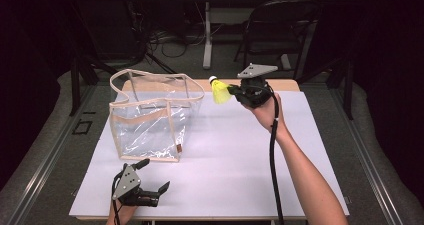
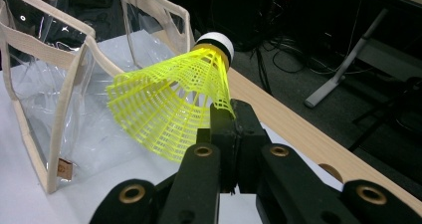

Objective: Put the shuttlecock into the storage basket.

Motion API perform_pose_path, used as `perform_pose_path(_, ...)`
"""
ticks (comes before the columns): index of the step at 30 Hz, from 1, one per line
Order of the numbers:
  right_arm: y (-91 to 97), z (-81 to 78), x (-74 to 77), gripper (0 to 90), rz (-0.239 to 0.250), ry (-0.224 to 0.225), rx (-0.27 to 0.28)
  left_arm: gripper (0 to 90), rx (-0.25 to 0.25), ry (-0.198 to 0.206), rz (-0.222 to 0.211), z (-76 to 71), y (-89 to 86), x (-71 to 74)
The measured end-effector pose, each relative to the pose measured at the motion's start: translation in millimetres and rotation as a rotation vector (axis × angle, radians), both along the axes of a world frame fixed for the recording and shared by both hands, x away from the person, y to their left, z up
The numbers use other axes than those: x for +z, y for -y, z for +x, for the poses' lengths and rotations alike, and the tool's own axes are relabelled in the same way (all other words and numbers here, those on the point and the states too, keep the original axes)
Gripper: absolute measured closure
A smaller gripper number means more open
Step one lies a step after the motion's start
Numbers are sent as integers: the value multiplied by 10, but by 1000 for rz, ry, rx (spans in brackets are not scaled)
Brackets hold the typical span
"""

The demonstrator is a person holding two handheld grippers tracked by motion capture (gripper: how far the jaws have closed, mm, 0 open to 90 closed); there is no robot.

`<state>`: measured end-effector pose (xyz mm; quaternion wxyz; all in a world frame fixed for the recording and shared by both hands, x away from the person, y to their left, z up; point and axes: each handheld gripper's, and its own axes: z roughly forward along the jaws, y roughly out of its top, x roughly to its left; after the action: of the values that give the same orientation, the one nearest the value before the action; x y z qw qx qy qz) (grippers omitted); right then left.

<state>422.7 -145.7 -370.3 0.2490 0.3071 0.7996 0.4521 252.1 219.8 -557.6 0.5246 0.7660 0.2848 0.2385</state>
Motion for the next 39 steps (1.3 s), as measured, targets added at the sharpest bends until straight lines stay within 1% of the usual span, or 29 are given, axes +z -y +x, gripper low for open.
perform_pose_path(11, -42, 38, 47, 898, -1, -1, 1, 0, -1, 0, -2, -1, -3, 1)
perform_pose_path(39, -189, 111, 188, 898, 18, 10, 16, 0, -3, -1, -1, -3, -6, 2)
